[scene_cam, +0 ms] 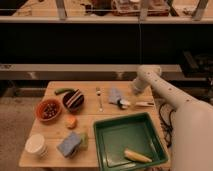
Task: Place brush in table surface
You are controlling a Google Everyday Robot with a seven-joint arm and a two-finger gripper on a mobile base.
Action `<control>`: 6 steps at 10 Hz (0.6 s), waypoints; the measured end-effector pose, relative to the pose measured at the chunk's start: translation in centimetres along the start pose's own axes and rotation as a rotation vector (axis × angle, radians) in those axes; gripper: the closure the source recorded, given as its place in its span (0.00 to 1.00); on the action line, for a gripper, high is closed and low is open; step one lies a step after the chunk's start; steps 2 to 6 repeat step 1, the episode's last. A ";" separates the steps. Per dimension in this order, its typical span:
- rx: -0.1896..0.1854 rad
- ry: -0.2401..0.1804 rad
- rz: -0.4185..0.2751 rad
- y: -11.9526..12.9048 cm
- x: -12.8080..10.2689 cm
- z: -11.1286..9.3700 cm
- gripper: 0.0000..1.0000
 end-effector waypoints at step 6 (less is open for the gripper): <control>0.006 -0.006 -0.006 -0.2 0.1 -1.0 0.20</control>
